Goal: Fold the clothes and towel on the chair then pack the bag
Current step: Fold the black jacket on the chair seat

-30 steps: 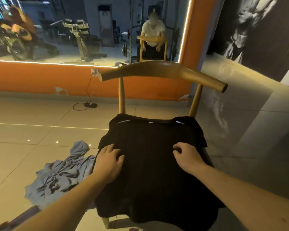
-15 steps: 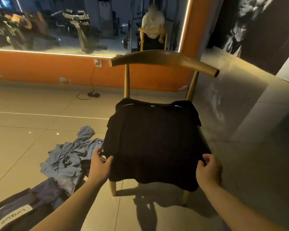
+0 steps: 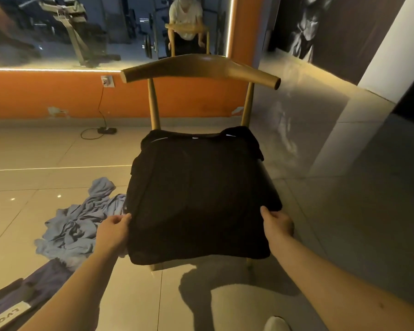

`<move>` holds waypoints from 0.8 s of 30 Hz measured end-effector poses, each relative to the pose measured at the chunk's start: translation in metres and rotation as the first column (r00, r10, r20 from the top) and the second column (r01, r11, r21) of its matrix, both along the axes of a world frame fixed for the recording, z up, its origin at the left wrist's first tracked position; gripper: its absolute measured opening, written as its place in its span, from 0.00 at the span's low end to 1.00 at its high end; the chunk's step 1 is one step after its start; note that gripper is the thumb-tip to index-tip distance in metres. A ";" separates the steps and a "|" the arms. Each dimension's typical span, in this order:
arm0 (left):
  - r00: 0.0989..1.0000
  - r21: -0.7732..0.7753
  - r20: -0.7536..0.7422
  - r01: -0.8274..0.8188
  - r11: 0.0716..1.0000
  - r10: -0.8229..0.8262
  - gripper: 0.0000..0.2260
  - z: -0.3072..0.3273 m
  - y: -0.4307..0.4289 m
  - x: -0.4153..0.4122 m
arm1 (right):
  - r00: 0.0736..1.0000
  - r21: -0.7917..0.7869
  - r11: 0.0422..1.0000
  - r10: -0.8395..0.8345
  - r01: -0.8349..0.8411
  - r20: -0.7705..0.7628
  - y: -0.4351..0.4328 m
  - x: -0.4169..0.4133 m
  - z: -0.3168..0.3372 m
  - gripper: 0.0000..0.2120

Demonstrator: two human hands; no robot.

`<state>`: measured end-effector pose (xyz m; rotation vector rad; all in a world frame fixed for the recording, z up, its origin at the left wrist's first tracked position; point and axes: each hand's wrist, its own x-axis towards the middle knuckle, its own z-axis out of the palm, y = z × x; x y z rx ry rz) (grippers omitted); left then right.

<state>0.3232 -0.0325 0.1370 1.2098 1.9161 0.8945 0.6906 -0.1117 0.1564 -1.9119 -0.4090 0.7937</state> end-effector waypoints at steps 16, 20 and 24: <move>1.000 0.116 0.012 -0.012 0.993 0.010 0.20 0.009 -0.004 -0.018 | 0.988 0.131 0.987 0.111 -0.096 -0.111 -0.015 0.055 0.023 0.12; 0.994 0.098 -0.052 -0.089 0.991 0.094 0.15 0.005 -0.004 -0.026 | 0.996 0.155 0.985 0.080 -0.073 -0.038 -0.018 0.061 0.021 0.11; 0.987 0.032 -0.150 -0.059 0.998 0.063 0.12 0.002 -0.007 -0.023 | 0.978 0.092 0.980 0.186 -0.178 -0.090 -0.017 0.058 0.009 0.15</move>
